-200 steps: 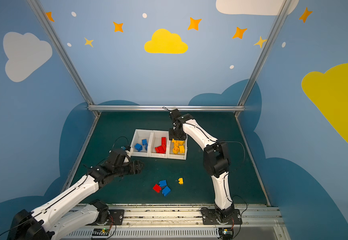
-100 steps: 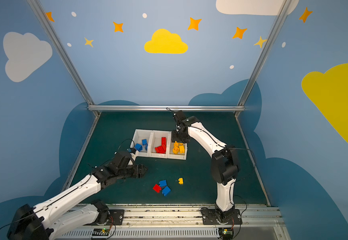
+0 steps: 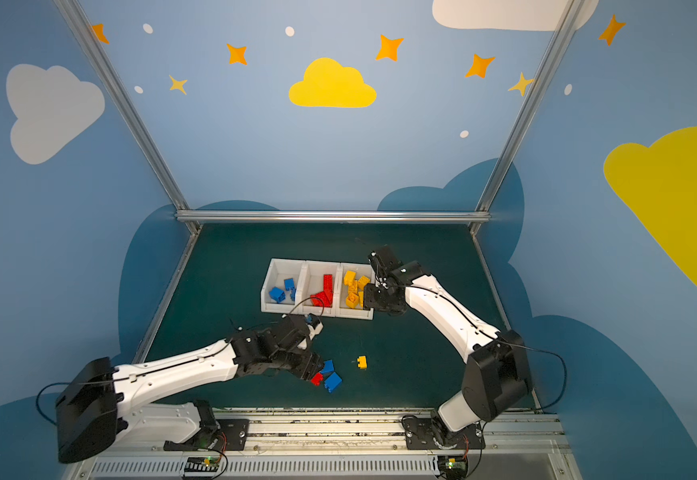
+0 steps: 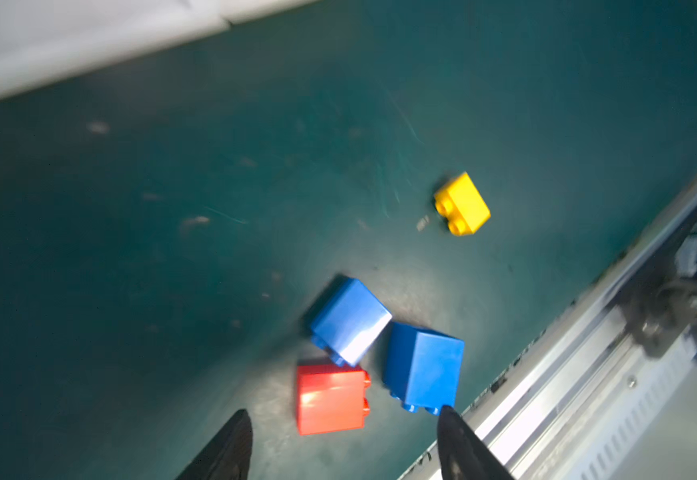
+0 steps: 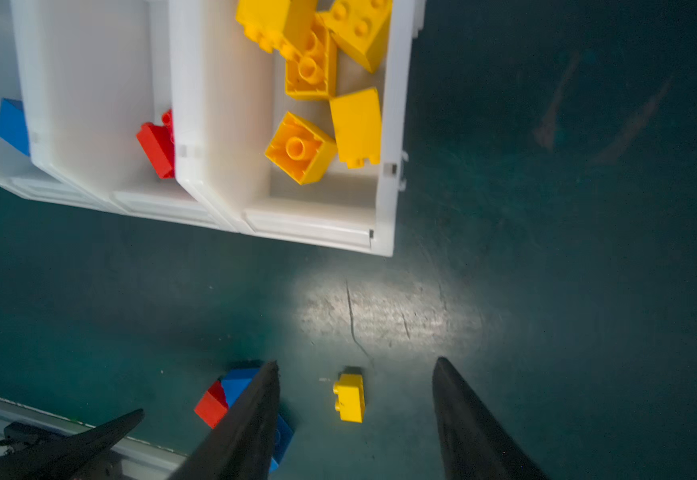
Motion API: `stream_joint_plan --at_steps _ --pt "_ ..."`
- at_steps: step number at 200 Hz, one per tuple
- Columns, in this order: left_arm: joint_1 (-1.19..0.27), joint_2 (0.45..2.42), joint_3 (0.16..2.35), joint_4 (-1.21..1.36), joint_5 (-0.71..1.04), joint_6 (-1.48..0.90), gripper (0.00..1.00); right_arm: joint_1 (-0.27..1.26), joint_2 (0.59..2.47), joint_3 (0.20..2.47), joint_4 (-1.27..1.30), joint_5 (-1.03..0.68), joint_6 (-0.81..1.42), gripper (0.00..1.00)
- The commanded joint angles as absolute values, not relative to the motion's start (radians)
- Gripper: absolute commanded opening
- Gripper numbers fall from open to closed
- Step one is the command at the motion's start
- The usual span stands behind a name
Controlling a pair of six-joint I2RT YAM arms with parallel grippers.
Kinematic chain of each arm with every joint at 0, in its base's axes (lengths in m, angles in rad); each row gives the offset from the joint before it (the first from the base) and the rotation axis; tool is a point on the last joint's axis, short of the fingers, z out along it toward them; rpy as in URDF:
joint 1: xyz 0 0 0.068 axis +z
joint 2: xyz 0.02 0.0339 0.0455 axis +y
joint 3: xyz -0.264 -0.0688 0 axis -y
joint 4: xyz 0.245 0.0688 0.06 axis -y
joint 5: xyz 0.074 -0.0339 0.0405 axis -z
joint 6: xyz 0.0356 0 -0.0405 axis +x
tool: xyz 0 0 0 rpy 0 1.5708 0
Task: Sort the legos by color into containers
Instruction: 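Withdraw the right gripper while the left gripper closes on a blue brick, then carry the blue brick with the left gripper over the blue compartment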
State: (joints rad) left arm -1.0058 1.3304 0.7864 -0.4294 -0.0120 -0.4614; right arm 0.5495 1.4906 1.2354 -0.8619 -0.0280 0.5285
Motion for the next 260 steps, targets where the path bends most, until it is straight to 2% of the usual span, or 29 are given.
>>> stream_joint_plan --at_steps 1,64,124,158,194,260 --pt "-1.06 1.408 0.859 -0.482 -0.031 -0.414 0.69 0.533 1.422 1.173 -0.86 -0.004 0.56 0.6" --pt "-1.136 1.586 0.972 -0.531 -0.028 -0.401 0.64 0.493 1.325 1.069 -0.842 -0.015 0.589 0.6" --pt "-1.151 1.683 1.019 -0.539 0.0 -0.404 0.5 0.47 1.306 1.048 -0.846 -0.024 0.578 0.6" --pt "-1.157 1.71 1.028 -0.533 0.003 -0.407 0.39 0.46 1.292 1.03 -0.842 -0.029 0.58 0.6" --pt "-1.157 1.722 1.031 -0.523 0.011 -0.407 0.31 0.453 1.277 1.014 -0.848 -0.021 0.583 0.59" --pt "-1.103 1.66 1.074 -0.567 -0.012 -0.384 0.28 0.446 1.253 1.009 -0.857 -0.016 0.586 0.58"
